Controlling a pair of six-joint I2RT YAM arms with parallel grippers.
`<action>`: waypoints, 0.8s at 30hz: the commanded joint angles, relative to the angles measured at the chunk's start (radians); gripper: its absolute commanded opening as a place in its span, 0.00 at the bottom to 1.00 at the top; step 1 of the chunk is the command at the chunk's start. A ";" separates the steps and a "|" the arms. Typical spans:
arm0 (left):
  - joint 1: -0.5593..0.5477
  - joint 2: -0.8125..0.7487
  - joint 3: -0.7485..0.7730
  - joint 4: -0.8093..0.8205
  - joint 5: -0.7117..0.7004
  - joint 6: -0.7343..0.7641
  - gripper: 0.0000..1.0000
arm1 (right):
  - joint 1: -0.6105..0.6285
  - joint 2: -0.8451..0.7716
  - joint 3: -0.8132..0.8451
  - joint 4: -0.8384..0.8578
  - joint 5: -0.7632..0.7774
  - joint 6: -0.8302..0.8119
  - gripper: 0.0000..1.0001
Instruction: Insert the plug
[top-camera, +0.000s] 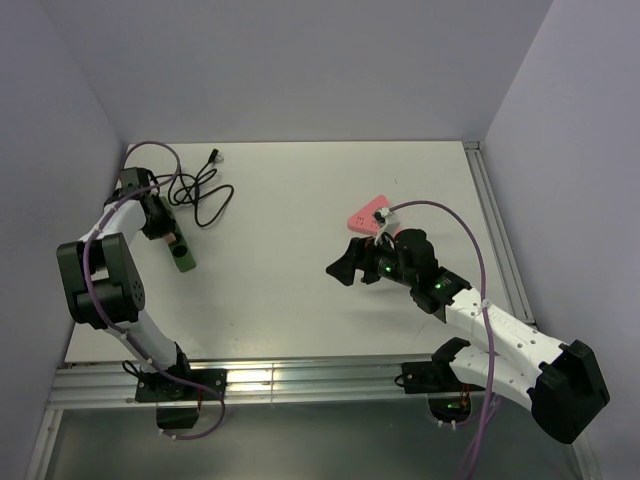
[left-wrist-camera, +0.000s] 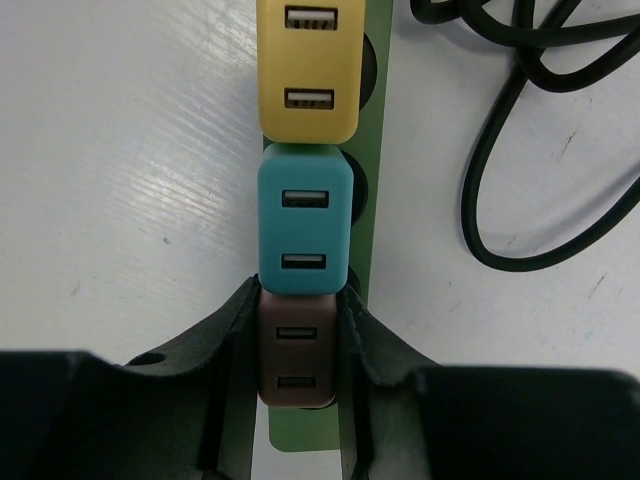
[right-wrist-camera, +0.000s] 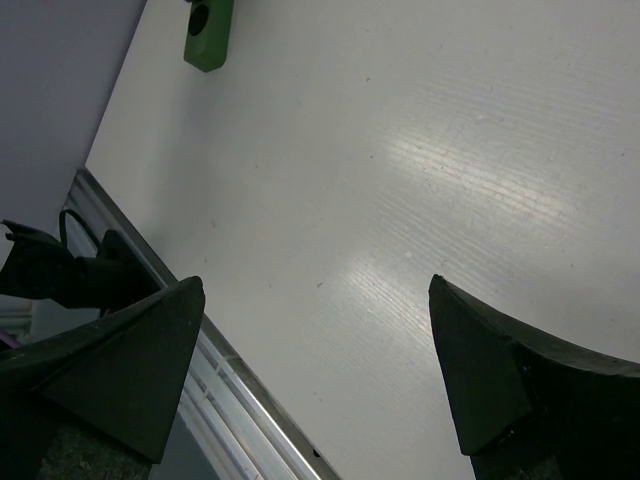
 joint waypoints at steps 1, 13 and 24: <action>0.019 0.113 -0.055 -0.103 -0.005 -0.019 0.00 | 0.002 -0.021 -0.002 0.023 0.006 -0.013 1.00; 0.022 0.086 0.011 -0.152 0.006 -0.016 0.27 | -0.003 -0.019 -0.001 0.020 0.015 -0.018 1.00; 0.016 -0.089 0.015 -0.146 0.003 -0.053 0.92 | -0.023 -0.013 -0.004 0.026 0.000 -0.015 1.00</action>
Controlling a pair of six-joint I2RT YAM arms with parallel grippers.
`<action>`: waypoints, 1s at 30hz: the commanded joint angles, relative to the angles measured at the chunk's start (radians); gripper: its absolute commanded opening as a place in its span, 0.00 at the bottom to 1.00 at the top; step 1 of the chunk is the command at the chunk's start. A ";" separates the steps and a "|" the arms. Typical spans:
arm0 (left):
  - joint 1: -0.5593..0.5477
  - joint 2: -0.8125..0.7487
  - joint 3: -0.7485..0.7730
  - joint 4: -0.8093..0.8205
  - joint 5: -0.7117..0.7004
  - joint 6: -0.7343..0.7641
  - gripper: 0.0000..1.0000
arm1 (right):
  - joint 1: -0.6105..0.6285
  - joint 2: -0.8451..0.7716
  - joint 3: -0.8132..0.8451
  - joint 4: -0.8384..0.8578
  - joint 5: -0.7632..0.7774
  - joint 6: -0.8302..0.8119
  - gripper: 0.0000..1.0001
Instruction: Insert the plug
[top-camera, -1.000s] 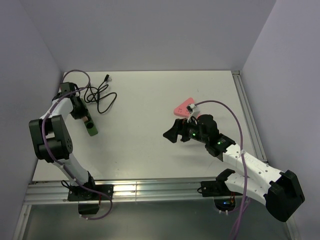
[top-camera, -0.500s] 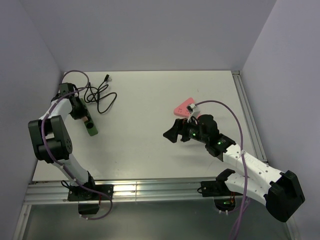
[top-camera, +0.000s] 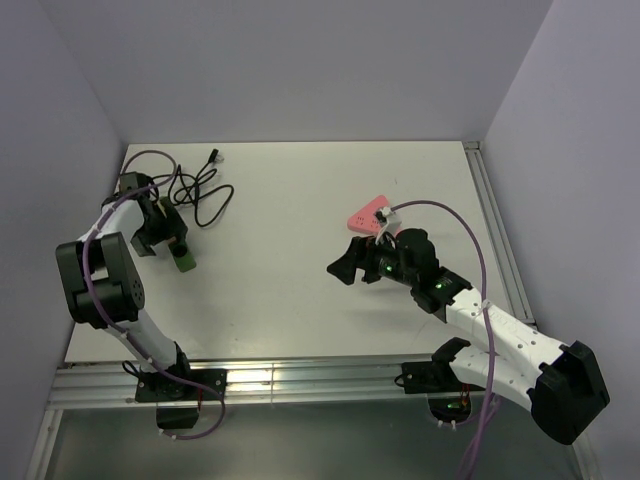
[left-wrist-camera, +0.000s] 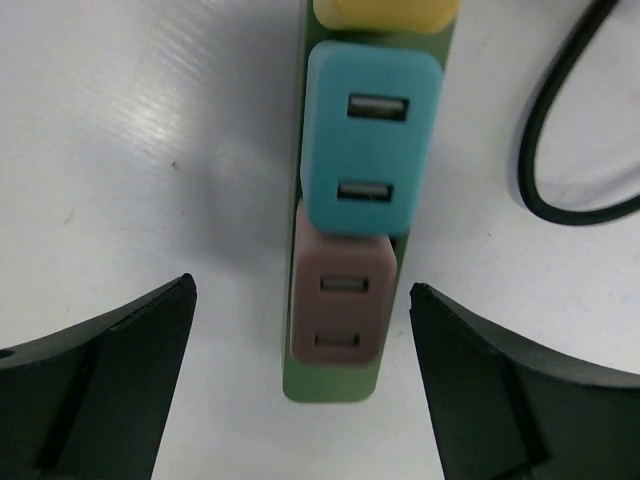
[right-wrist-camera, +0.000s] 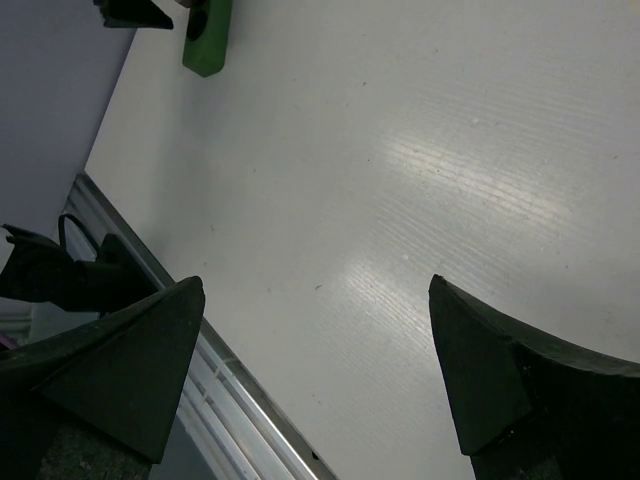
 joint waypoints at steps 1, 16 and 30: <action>-0.004 -0.135 -0.002 -0.019 -0.006 -0.022 0.93 | -0.014 -0.008 -0.005 0.026 -0.005 -0.011 1.00; -0.068 -0.445 -0.094 0.098 0.276 -0.067 0.99 | -0.073 0.032 -0.003 0.008 0.003 -0.025 1.00; -0.169 -0.723 -0.387 0.467 0.584 -0.252 1.00 | -0.084 0.038 0.055 -0.118 0.061 0.022 1.00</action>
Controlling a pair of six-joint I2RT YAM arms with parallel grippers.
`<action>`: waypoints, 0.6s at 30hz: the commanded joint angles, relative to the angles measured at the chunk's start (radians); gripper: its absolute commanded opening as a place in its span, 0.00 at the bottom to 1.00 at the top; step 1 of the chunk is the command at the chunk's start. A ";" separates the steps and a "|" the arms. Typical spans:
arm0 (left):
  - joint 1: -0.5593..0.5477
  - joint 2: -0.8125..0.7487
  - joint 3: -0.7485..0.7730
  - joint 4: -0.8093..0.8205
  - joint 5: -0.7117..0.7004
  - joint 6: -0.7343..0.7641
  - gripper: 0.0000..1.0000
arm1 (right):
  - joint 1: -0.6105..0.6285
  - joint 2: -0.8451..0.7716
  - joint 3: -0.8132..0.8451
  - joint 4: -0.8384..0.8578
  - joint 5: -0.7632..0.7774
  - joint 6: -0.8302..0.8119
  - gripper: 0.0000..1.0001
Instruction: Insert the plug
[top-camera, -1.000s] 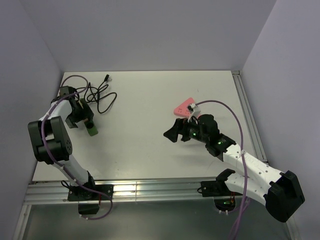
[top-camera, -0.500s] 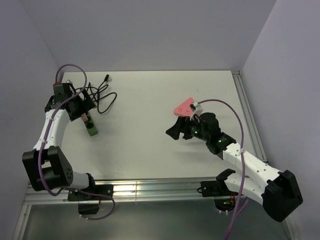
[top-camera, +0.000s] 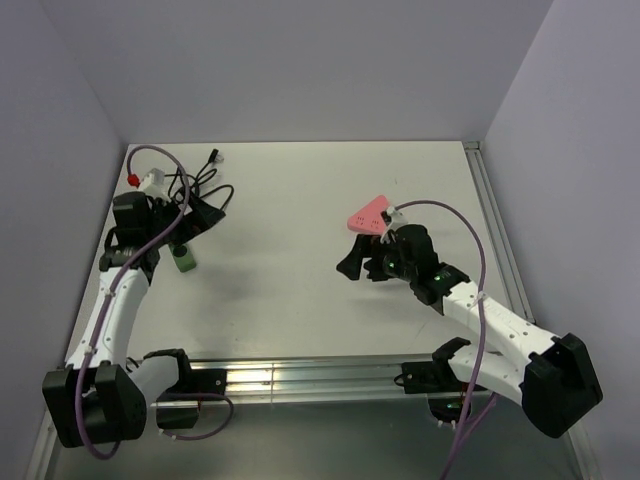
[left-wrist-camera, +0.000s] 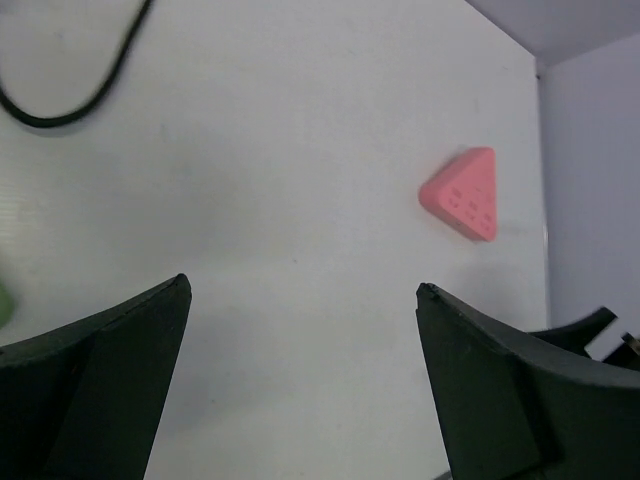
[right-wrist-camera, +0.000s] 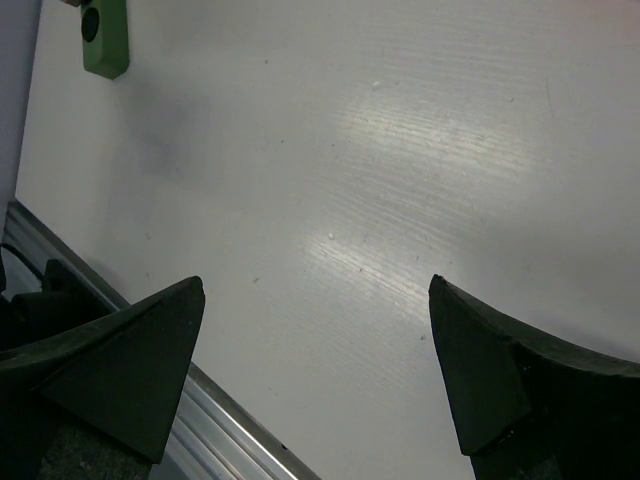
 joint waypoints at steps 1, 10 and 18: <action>-0.056 -0.062 -0.111 0.213 0.109 -0.111 0.99 | -0.006 -0.034 0.022 -0.014 0.020 0.047 1.00; -0.239 -0.162 -0.291 0.458 0.170 -0.283 0.99 | -0.006 -0.207 -0.205 0.147 0.032 0.260 1.00; -0.319 -0.203 -0.471 0.798 0.328 -0.464 0.99 | -0.006 -0.400 -0.435 0.357 0.006 0.400 1.00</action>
